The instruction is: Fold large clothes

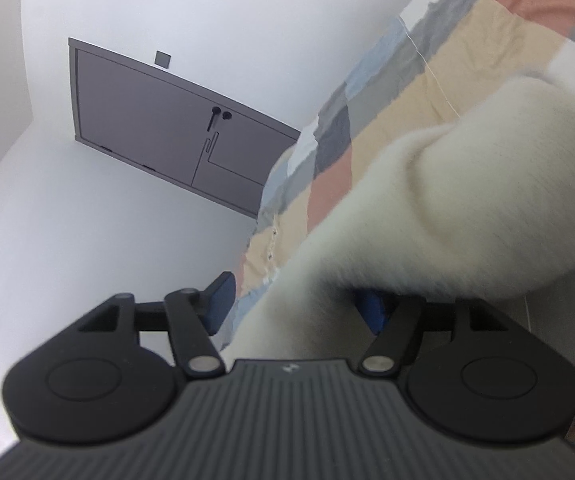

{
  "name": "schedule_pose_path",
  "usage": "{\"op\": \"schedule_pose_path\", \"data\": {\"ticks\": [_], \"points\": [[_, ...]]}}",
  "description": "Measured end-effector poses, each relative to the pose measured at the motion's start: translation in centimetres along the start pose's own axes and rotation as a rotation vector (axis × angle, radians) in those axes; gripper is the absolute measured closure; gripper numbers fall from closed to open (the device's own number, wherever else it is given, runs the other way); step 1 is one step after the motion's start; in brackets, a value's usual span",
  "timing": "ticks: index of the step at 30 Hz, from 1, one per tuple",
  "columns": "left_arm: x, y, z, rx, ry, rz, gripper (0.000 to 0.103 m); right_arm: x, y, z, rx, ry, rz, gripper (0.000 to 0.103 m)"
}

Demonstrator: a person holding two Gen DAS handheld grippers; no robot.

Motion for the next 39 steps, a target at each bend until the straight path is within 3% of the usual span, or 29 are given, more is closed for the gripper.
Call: {"op": "schedule_pose_path", "data": {"ticks": [10,13,18,22,26,32,39], "points": [[1.1,7.1,4.3,-0.033,0.165,0.089,0.04,0.4,6.3,4.5,-0.038,-0.056,-0.053,0.035],[1.1,10.1,5.4,-0.063,0.283,0.164,0.04,1.2,8.5,5.7,-0.05,-0.099,-0.093,0.036],[-0.8,14.7,7.3,-0.094,0.325,0.209,0.04,3.2,12.4,7.3,-0.084,-0.155,-0.167,0.038],[-2.6,17.3,8.0,-0.059,0.356,0.21,0.04,4.8,14.7,7.1,-0.092,-0.191,-0.188,0.038],[-3.7,19.3,8.6,-0.042,0.397,0.225,0.04,4.8,16.8,6.4,-0.09,-0.332,-0.24,0.038],[-4.0,20.8,8.8,-0.027,0.459,0.246,0.04,5.3,18.7,6.5,-0.08,-0.436,-0.268,0.038],[-2.5,19.3,7.5,-0.005,0.545,0.254,0.036,4.0,17.7,5.6,-0.067,-0.501,-0.32,0.038]]}}
Point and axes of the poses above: each gripper's, at about its wrist camera, not at the fingertips, and y roughly the way its jaws point, x to its right, z to its top, the point moved 6 cm from there along y, roughly the way its jaws point, and after that the axes turned 3 degrees about -z, right-handed, at the moved point
